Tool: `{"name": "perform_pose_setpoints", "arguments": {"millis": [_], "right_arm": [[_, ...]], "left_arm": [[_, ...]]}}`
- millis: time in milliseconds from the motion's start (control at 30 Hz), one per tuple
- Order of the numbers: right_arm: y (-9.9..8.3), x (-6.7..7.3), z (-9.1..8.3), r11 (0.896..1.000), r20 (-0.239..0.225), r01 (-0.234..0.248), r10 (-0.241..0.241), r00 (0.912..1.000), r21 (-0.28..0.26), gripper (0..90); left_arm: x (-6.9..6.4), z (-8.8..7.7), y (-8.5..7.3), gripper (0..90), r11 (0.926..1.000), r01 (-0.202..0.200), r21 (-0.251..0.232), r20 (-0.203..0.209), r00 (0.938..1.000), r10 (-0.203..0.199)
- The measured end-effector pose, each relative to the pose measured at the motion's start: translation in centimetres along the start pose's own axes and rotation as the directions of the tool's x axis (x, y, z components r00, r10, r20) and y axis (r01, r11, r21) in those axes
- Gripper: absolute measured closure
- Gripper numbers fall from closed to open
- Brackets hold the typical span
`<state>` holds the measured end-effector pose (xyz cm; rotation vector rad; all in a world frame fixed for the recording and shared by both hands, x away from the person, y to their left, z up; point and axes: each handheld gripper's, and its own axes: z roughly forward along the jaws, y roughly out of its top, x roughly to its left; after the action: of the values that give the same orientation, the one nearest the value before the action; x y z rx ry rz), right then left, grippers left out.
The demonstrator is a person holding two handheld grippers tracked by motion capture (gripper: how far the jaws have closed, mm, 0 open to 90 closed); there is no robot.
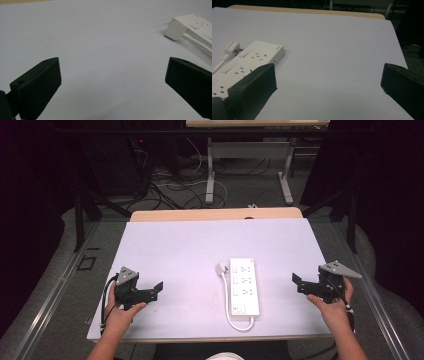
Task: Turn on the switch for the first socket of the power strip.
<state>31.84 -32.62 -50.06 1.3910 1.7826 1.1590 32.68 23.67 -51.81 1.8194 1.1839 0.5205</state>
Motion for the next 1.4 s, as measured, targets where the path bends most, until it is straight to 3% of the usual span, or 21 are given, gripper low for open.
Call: {"name": "perform_pose_setpoints", "arguments": {"millis": [33,200,467,533,867,1200,1400], "right_arm": [[0.1,0.4,-0.2,1.0,-0.001,0.001,-0.001,1.0,-0.022,0.0],[0.3,1.1,-0.4,1.0,-0.004,-0.003,0.003,1.0,-0.018,0.0],[0.9,2.2,-0.5,0.999,-0.009,0.043,-0.043,0.999,0.025,0.0],[0.9,2.5,-0.6,0.999,-0.004,0.031,-0.031,0.9995,0.023,0.0],[1.9,4.5,-1.0,0.996,-0.057,0.074,-0.072,0.9958,0.041,0.1],[2.7,6.6,-0.7,0.991,-0.094,0.118,-0.112,0.9892,0.068,6.0],[3.0,7.4,-0.7,0.992,-0.127,0.109,-0.1,0.9869,0.07,6.6]], "left_arm": [[-0.1,-0.1,0.0,0.6,1.0,0.003,-0.006,-0.001,1.0,-0.003],[-0.3,-0.3,0.2,1.3,0.9998,-0.003,-0.017,-0.002,1.0,0.003],[-0.6,-0.5,0.1,1.7,0.9996,-0.006,-0.026,-0.017,0.9998,0.006],[-0.6,-0.5,0.1,1.8,0.9995,-0.013,-0.03,-0.023,0.9997,0.012],[-0.8,-0.5,0.1,2.6,0.9995,-0.011,-0.03,-0.026,0.9996,0.011],[-0.8,-0.6,0.1,3.2,0.9995,-0.009,-0.031,-0.025,0.9997,0.008],[-0.7,-0.6,0.1,3.4,0.9994,-0.004,-0.033,-0.029,0.9996,0.003]]}}
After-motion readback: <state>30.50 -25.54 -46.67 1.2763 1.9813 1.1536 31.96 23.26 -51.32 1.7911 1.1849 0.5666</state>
